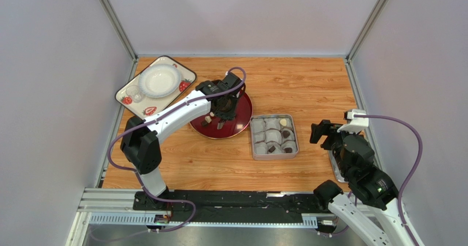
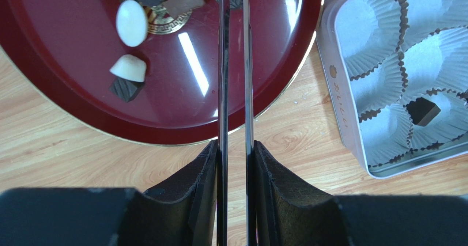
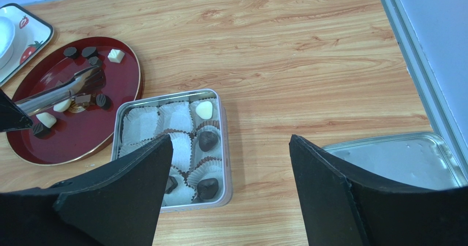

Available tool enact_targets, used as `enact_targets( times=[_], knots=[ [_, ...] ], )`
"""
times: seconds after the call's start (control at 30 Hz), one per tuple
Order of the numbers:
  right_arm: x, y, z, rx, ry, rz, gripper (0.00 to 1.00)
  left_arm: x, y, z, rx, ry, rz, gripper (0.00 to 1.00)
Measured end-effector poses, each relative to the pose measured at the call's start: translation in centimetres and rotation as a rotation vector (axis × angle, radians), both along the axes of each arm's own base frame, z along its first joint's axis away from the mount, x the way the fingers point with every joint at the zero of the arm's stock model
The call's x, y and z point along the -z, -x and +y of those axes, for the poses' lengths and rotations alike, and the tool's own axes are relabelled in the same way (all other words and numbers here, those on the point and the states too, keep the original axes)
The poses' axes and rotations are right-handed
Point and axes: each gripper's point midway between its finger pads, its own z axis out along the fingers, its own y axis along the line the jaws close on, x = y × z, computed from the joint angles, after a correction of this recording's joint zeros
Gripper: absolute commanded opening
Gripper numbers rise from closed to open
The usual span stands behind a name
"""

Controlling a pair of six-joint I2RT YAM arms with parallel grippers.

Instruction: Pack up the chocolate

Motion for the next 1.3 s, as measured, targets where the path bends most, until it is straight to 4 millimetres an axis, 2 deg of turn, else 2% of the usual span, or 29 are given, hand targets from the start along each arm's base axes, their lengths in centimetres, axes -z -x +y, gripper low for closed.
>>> enact_targets(
  times=[0.17, 0.37, 0.6, 0.77, 1.1, 1.3],
  knots=[
    [0.1, 0.0, 0.0, 0.000, 0.002, 0.003, 0.82, 1.7, 0.4, -0.6, 0.029, -0.008, 0.058, 0.35],
    [0.2, 0.0, 0.0, 0.000, 0.002, 0.004, 0.82, 2.7, 1.0, -0.7, 0.047, -0.010, 0.090, 0.35],
    [0.3, -0.1, 0.1, 0.000, 0.007, 0.011, 0.82, 4.2, 3.2, 1.4, 0.045, -0.050, 0.131, 0.35],
    [0.3, -0.1, 0.1, 0.000, 0.007, 0.012, 0.82, 3.3, 4.0, 2.2, 0.045, -0.040, 0.118, 0.35],
    [0.3, -0.1, 0.1, 0.000, 0.007, 0.012, 0.82, -0.7, 4.4, 2.4, 0.052, 0.041, 0.033, 0.37],
    [0.3, -0.2, 0.1, 0.000, 0.008, 0.012, 0.82, -0.8, 4.6, 2.7, 0.040, 0.032, 0.033, 0.42]
  ],
)
